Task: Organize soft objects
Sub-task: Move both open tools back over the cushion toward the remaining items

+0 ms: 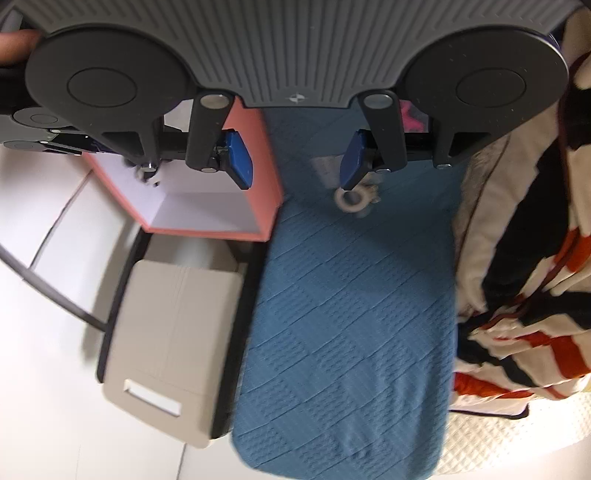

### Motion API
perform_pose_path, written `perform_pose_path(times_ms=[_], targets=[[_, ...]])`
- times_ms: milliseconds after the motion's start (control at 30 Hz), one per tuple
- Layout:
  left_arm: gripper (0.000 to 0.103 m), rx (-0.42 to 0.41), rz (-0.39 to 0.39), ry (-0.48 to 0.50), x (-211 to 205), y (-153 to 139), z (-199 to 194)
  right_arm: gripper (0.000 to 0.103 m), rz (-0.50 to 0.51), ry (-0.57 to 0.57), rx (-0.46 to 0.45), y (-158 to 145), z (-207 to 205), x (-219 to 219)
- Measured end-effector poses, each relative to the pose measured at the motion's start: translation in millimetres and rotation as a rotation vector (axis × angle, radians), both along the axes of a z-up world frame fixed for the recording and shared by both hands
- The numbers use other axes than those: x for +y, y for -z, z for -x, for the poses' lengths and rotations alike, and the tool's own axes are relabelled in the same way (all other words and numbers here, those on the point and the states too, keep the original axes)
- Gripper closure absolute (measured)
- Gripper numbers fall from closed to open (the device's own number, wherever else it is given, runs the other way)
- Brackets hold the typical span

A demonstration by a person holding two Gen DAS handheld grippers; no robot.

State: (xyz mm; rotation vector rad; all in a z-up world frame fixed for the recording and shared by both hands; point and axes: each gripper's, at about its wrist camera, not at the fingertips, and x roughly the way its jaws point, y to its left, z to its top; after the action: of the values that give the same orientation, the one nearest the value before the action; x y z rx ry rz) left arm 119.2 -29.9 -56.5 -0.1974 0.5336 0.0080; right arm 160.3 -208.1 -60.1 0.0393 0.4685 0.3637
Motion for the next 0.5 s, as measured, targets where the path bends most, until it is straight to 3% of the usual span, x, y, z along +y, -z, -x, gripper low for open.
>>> perform_pose_path(times_ms=[333, 500], targets=[[0.045, 0.033, -0.004, -0.087, 41, 47, 9, 0.055, 0.048, -0.068, 0.012, 37, -2, 39], [0.045, 0.053, -0.053, -0.081, 47, 63, 9, 0.055, 0.06, -0.082, 0.02, 54, -4, 44]])
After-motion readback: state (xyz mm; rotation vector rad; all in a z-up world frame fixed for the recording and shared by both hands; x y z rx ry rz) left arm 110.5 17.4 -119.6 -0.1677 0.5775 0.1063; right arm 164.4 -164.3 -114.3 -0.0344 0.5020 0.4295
